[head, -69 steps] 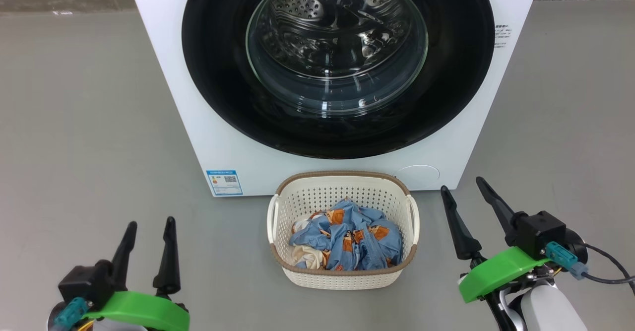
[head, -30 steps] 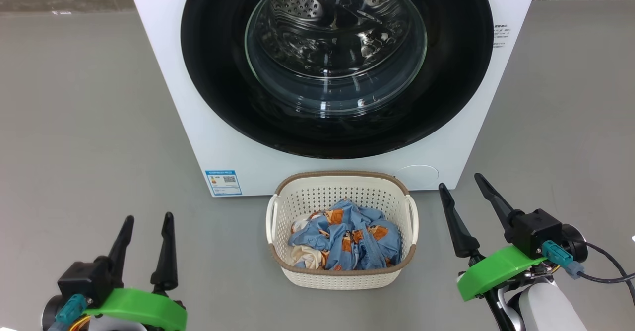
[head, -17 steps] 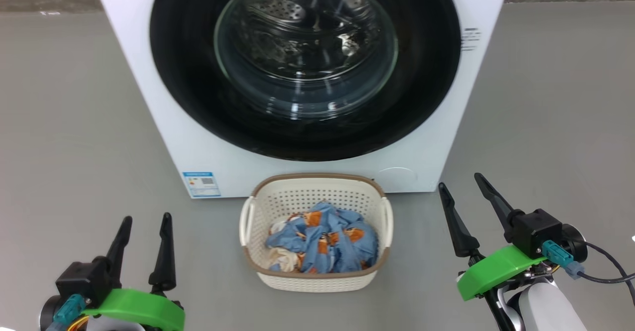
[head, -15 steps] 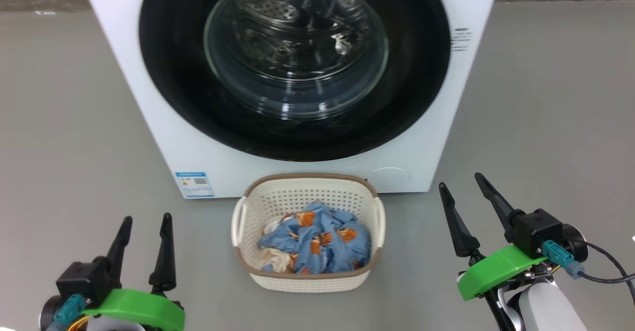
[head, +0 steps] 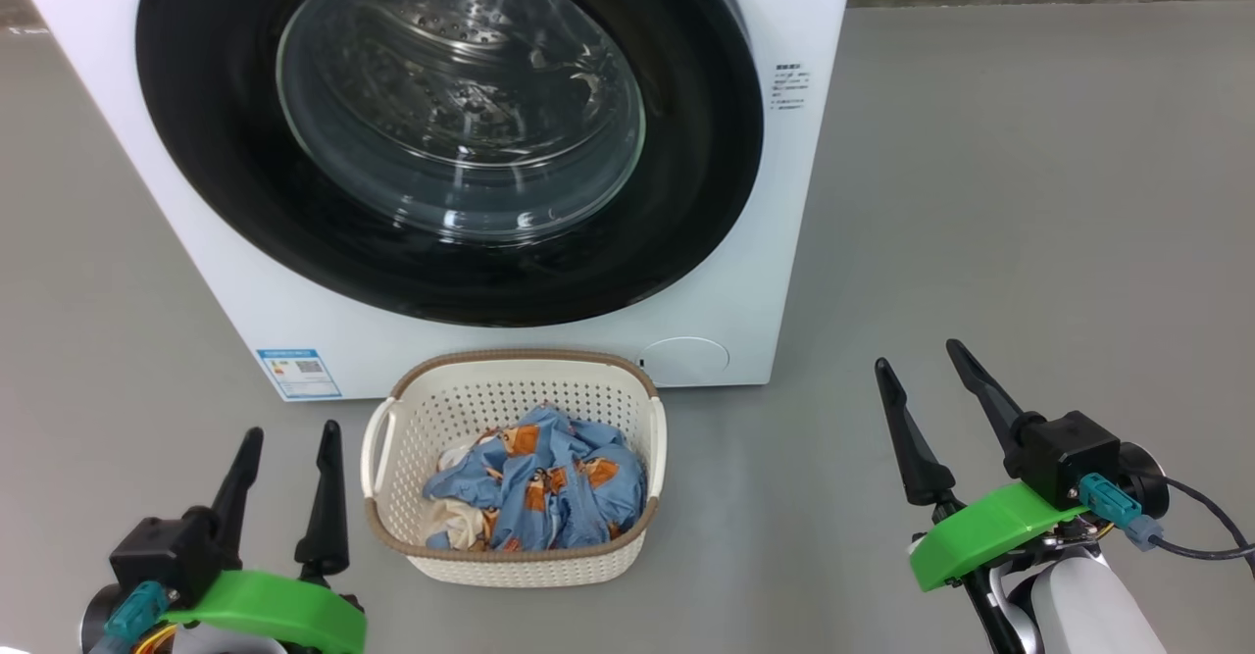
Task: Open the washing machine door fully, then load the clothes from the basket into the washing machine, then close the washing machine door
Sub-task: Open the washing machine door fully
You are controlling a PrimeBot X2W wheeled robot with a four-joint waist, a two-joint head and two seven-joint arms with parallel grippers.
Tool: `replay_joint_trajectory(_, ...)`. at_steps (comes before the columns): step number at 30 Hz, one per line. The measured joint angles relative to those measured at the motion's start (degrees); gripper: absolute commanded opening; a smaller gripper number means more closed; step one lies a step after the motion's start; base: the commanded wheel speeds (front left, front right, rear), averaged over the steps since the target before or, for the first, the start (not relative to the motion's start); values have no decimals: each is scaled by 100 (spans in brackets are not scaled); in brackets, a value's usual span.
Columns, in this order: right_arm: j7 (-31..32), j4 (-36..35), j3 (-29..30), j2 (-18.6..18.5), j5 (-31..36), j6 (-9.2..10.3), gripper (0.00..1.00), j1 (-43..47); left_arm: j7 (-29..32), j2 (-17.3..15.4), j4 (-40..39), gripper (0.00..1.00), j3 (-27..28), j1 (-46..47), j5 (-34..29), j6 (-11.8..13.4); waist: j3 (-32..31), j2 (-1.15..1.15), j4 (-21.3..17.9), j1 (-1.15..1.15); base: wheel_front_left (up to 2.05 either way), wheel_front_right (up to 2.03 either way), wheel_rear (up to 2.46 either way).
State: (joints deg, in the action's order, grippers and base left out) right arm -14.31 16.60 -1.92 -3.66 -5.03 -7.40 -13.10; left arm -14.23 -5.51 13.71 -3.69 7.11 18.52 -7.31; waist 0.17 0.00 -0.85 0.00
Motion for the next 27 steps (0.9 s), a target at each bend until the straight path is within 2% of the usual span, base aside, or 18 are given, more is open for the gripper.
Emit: replay_joint_trajectory(27,0,-12,19,-23,-18,0,100,0,0,-78,47,100,-114,0,49,1,-4,0,23,0,3,3,-7)
